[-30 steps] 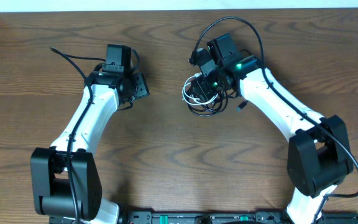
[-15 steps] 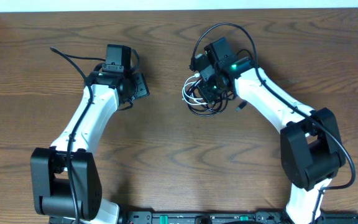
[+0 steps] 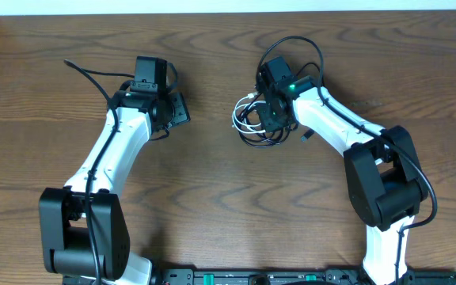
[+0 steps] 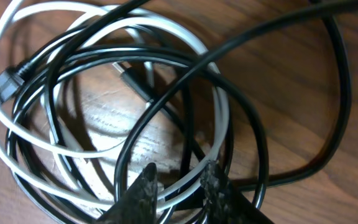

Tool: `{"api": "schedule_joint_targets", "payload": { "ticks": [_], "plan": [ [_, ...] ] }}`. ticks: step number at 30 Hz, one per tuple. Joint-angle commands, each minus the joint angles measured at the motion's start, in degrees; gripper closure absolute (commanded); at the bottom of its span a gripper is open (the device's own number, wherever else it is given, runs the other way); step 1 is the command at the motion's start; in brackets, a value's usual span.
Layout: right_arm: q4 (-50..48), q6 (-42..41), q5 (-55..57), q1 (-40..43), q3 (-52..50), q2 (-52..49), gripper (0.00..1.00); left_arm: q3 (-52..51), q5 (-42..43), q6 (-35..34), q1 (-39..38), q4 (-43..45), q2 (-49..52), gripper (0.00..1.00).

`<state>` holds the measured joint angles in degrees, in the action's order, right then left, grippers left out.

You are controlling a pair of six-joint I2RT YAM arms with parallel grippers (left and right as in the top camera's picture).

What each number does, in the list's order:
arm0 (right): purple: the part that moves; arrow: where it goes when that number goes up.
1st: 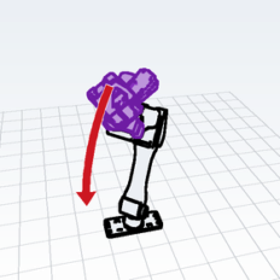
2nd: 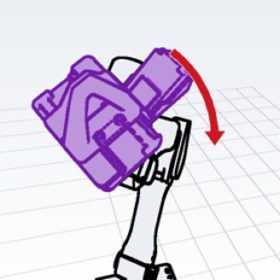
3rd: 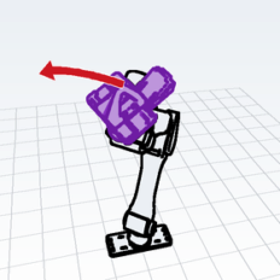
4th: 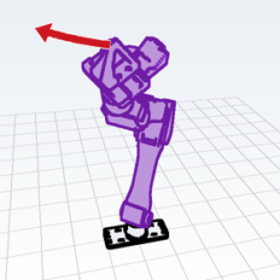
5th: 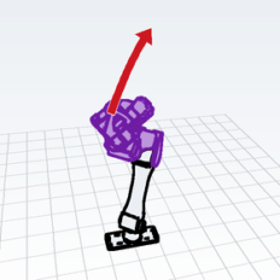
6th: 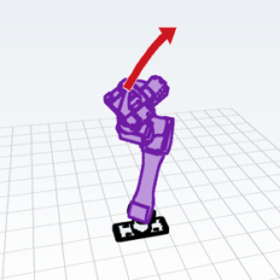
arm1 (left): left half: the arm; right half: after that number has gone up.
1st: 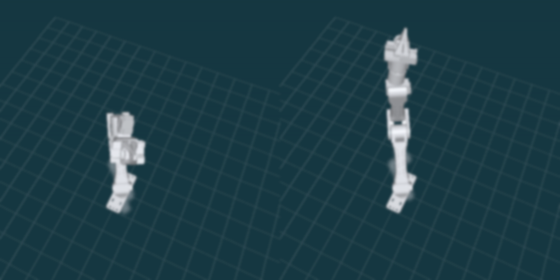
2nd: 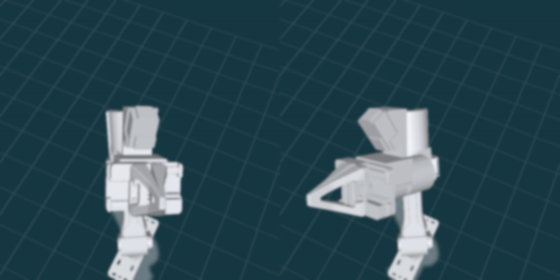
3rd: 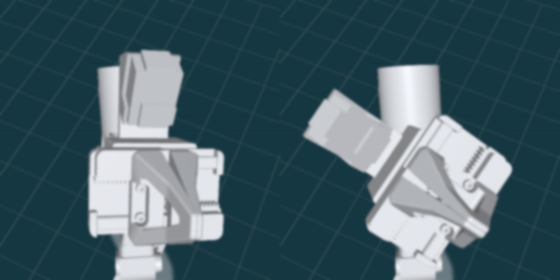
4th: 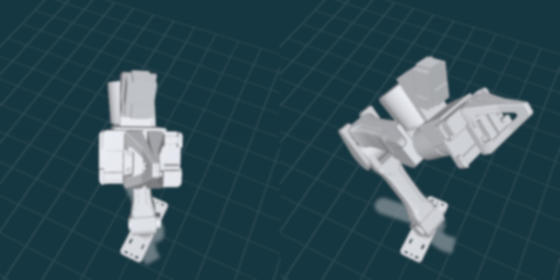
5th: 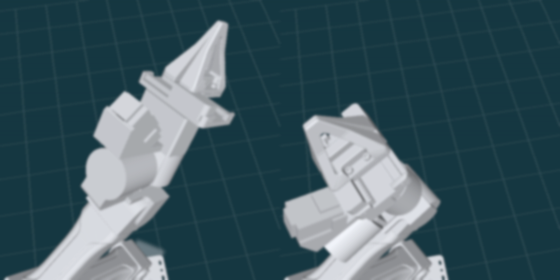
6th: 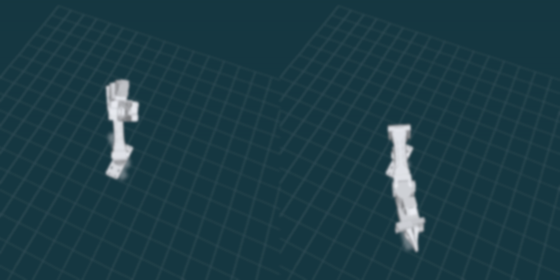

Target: Untangle cables

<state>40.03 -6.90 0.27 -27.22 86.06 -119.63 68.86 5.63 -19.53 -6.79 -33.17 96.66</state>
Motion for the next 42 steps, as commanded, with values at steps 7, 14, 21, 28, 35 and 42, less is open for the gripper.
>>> {"api": "schedule_joint_targets", "payload": {
  "ticks": [7, 14, 21, 28, 35, 42],
  "plan": [
    [1.31, -8.33, 2.62, 0.42, -0.26, -2.45, 0.93, -0.57, -0.74, -0.33, 0.24, -0.04, 0.48, 0.41],
    [1.57, -9.88, 3.28, 0.42, -0.26, -2.45, 0.68, -0.57, -0.72, -0.33, 0.24, -0.07, 0.48, 0.42],
    [1.27, -9.88, 3.26, 0.39, -0.26, -2.45, 0.85, -0.57, -0.72, -0.33, 0.24, -0.07, 0.48, 0.41],
    [0.72, -9.79, 2.32, 0.83, 1.62, -0.98, 0.91, -0.57, -0.72, -0.35, 0.24, -0.07, 0.48, 0.41],
    [0.70, -9.79, -1.25, 0.61, 3.13, 2.32, 0.99, -0.57, -0.72, -0.35, 0.24, -0.04, 0.48, 0.41],
    [2.08, -9.79, -8.79, 0.61, 3.10, 2.38, 0.99, -0.57, -0.72, -0.42, 0.24, -0.04, 0.48, 0.41]
  ]
}}
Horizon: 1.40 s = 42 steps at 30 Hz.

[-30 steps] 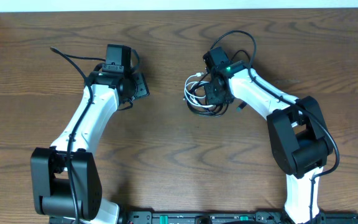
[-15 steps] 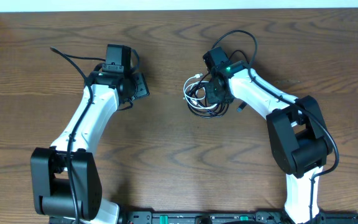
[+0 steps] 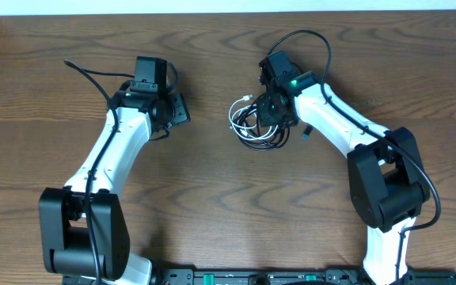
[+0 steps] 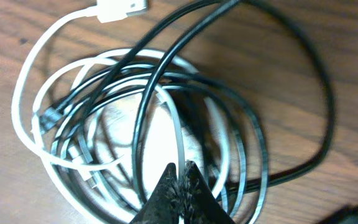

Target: Untangle cables

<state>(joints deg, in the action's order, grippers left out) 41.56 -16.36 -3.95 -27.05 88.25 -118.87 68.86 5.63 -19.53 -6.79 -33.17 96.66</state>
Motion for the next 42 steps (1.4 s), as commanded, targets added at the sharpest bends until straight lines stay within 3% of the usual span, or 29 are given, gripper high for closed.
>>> {"api": "schedule_joint_targets", "payload": {
  "ticks": [1, 15, 23, 31, 42],
  "plan": [
    [0.52, -0.33, -4.61, 0.44, 0.92, 1.60, 0.99, -0.57, -0.72, -0.70, 0.24, -0.04, 0.48, 0.41],
    [-2.19, -3.41, -7.87, 0.28, -3.08, 1.53, 0.98, -0.57, -0.72, -0.74, 0.24, -0.04, 0.48, 0.41],
    [-9.60, -4.63, -14.40, 1.60, -8.70, 1.53, 0.85, -0.57, -0.72, -0.74, 0.24, -0.07, 0.48, 0.41],
    [-16.31, -4.63, -26.93, 6.51, -12.44, 1.53, 0.81, -0.57, -0.72, -0.74, 0.24, -0.07, 0.48, 0.41],
    [-38.97, -11.19, -37.18, 9.60, -25.88, 1.53, 0.70, -0.57, -0.72, -0.74, 0.24, -0.07, 0.48, 0.41]
  ]
}}
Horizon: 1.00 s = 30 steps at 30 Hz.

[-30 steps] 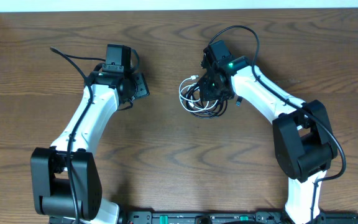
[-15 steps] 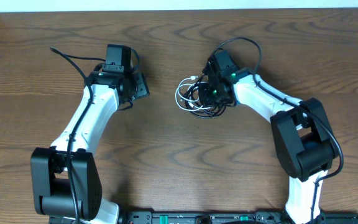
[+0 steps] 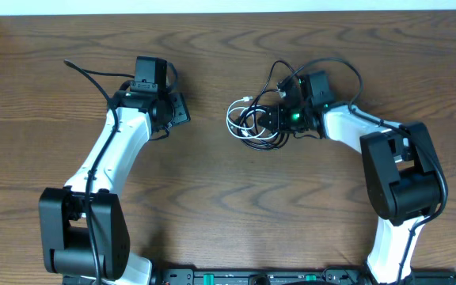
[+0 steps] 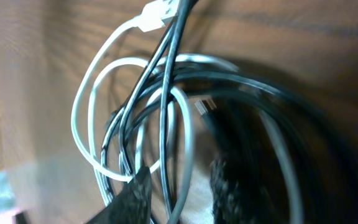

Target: Untangle cables

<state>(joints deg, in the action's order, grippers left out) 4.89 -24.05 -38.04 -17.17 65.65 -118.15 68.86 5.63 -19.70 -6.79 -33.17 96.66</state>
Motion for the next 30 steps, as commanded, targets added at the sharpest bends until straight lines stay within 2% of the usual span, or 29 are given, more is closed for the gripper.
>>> {"api": "schedule_joint_targets", "payload": {
  "ticks": [1, 13, 16, 18, 19, 26, 30],
  "plan": [
    [-3.98, -3.91, -3.10, -0.33, -4.04, 0.81, 0.70, -0.57, -0.72, -0.57, 0.24, -0.07, 0.48, 0.41],
    [-13.07, -4.22, -3.04, -3.41, -5.33, 0.81, 0.71, -0.57, -0.72, -0.57, 0.24, -0.07, 0.48, 0.41],
    [-13.05, -4.22, -3.04, -3.19, -5.33, 0.81, 0.80, -0.57, -0.72, -0.57, 0.24, -0.07, 0.48, 0.41],
    [-13.07, -4.22, -3.06, -2.86, -5.33, 0.81, 0.90, -0.57, -0.72, -0.57, 0.24, -0.07, 0.48, 0.41],
    [-13.09, -4.24, -3.06, -2.62, -5.33, 0.83, 0.98, -0.57, -0.72, -0.57, 0.24, -0.07, 0.48, 0.41],
    [-14.58, -4.22, -10.80, -0.22, -5.29, 2.01, 0.99, -0.57, -0.72, -0.57, 0.24, -0.07, 0.48, 0.41],
    [-14.27, -2.97, -14.03, 0.79, -4.94, 7.50, 0.99, -0.57, -0.72, -0.57, 0.24, -0.07, 0.48, 0.41]
  ]
}}
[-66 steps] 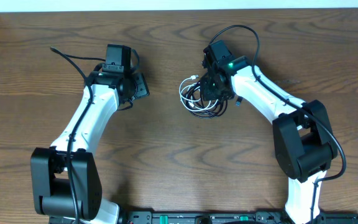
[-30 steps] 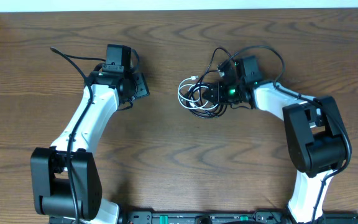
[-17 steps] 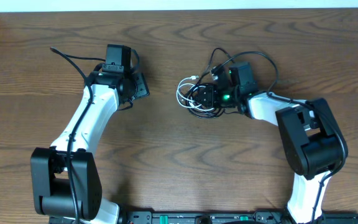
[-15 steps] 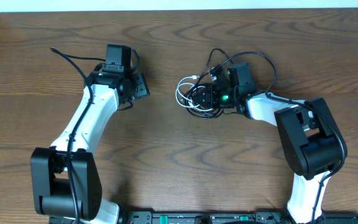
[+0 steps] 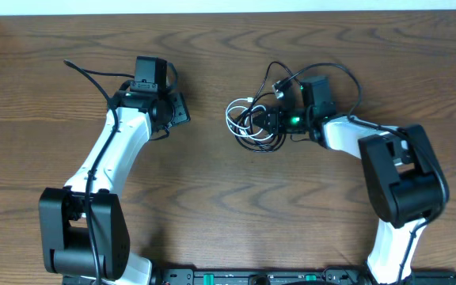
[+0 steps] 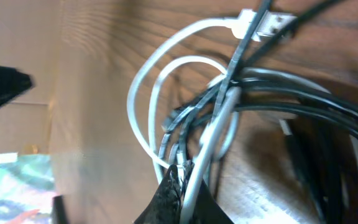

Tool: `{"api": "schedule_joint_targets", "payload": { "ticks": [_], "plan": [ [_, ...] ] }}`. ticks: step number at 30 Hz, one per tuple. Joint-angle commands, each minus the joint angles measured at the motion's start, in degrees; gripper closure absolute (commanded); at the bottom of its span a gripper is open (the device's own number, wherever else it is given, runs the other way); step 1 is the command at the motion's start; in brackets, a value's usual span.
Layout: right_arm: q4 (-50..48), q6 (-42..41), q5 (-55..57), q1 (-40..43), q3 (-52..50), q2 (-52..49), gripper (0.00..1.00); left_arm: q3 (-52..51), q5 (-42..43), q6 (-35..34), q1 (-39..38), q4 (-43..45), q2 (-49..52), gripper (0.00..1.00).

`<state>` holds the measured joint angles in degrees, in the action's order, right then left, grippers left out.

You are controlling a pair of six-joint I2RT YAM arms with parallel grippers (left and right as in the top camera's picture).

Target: Untangle cables

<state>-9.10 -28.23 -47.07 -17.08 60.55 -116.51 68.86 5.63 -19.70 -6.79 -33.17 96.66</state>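
Observation:
A tangled bundle of white and black cables (image 5: 246, 128) lies on the wooden table (image 5: 228, 206) at the centre back. My right gripper (image 5: 270, 120) reaches into it low from the right. In the right wrist view the right gripper (image 6: 181, 178) is shut on a white cable (image 6: 199, 163) that runs up between the fingertips. White loops (image 6: 143, 81) and a white USB plug (image 6: 261, 22) lie beyond, and black cables (image 6: 319, 115) cross to the right. My left gripper (image 5: 177, 109) rests to the left, apart from the bundle; its jaws cannot be made out.
A black lead (image 5: 89, 73) trails across the table at the far left by the left arm. A black loop (image 5: 347, 79) arches over the right wrist. The table's back edge (image 5: 228, 11) runs along the top.
My right gripper's jaws stood open among the strands; now they are shut on a white cable. The wrist sits slightly further into the bundle. The left arm has not moved.
My right gripper first hung open above the bundle, then was shut over it with nothing clearly between the fingers. It then lay low at the bundle's right side with jaws open, and now it grips a white strand there. The left arm stayed still throughout.

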Motion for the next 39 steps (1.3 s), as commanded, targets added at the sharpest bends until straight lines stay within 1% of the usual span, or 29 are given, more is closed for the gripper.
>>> {"api": "schedule_joint_targets", "payload": {
  "ticks": [1, 6, 10, 14, 20, 23, 30, 32, 34, 37, 39],
  "plan": [
    [-0.04, 1.73, -5.01, 0.72, 0.15, 7.80, 0.99, -0.57, -0.72, -0.57, 0.24, -0.07, 0.48, 0.41],
    [1.18, 5.33, -4.76, 0.50, 0.15, 19.15, 0.99, -0.57, -0.74, -0.57, 0.24, -0.04, 0.48, 0.41],
    [1.18, 6.03, -2.36, 0.50, 0.15, 27.91, 0.99, -0.57, -0.74, -0.57, 0.24, -0.04, 0.48, 0.41],
    [0.94, 10.82, -2.36, 0.50, 0.17, 35.43, 0.99, -0.57, -0.74, -0.57, 0.24, -0.04, 0.48, 0.41],
    [0.55, 16.68, -2.32, 0.55, 0.17, 43.89, 0.99, -0.57, -0.74, -0.57, 0.24, -0.04, 0.48, 0.41],
    [-1.60, 16.98, -0.85, 0.59, 0.17, 46.88, 0.99, -0.57, -0.72, -0.57, 0.24, -0.04, 0.48, 0.41],
    [-12.22, 17.81, 0.66, 0.61, 0.17, 50.62, 0.99, -0.57, -0.74, -0.57, 0.24, -0.04, 0.48, 0.41],
    [-14.69, 18.01, 3.69, 0.66, 0.17, 50.80, 0.99, -0.57, -0.74, -0.57, 0.24, -0.04, 0.48, 0.41],
    [-14.64, 17.22, 11.37, 0.55, 0.17, 50.77, 0.99, -0.57, -0.74, -0.57, 0.24, -0.04, 0.48, 0.41],
    [-12.41, 10.82, 27.45, 0.02, 0.15, 50.07, 0.99, -0.57, -0.74, -0.57, 0.24, 0.00, 0.48, 0.41],
    [-12.68, 6.01, 32.68, 0.00, 0.15, 49.37, 0.99, -0.57, -0.74, -0.57, 0.24, -0.02, 0.48, 0.41]
  ]
}}
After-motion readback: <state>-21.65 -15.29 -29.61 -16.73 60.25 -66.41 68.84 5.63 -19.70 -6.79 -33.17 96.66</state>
